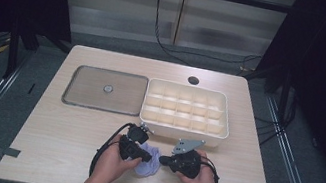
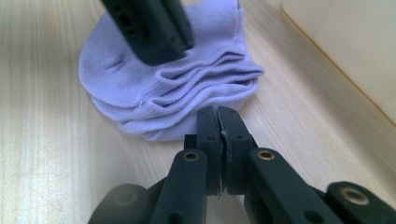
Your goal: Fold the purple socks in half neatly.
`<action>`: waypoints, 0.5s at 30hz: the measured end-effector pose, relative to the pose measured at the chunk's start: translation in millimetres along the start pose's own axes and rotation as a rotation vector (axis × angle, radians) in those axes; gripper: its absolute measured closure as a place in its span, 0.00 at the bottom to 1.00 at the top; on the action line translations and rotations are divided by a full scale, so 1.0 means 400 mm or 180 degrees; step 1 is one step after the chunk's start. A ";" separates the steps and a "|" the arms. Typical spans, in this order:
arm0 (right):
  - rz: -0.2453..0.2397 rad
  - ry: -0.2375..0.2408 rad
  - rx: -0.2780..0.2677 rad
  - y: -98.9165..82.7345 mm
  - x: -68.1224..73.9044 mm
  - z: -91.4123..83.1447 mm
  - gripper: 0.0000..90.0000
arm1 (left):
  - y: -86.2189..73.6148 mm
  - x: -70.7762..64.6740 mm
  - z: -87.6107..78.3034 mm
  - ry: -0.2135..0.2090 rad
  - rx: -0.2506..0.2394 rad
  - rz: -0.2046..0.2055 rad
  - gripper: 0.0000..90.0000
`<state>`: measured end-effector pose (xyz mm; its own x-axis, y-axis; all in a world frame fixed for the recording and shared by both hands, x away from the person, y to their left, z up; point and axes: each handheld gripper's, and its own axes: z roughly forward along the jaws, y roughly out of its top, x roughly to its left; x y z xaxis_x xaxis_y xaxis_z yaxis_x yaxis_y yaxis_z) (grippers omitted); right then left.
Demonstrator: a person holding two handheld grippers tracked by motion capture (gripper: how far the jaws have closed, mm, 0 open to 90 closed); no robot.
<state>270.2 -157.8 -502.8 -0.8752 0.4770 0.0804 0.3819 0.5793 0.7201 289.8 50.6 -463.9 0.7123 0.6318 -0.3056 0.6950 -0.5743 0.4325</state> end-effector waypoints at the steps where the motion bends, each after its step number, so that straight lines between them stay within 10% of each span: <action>1: -0.0006 -0.0010 0.0003 0.000 0.000 0.000 0.98 | -0.004 0.001 0.003 0.0009 0.0014 -0.0006 0.92; 15: 0.0002 0.0003 -0.0002 -0.001 0.000 0.000 0.98 | -0.009 0.008 -0.015 -0.0040 -0.0054 -0.0053 0.89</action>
<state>270.0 -157.9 -502.9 -0.8753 0.4767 0.0815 0.3822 0.5786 0.7205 289.0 57.8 -461.4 0.7018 0.6346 -0.3237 0.7052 -0.5547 0.4415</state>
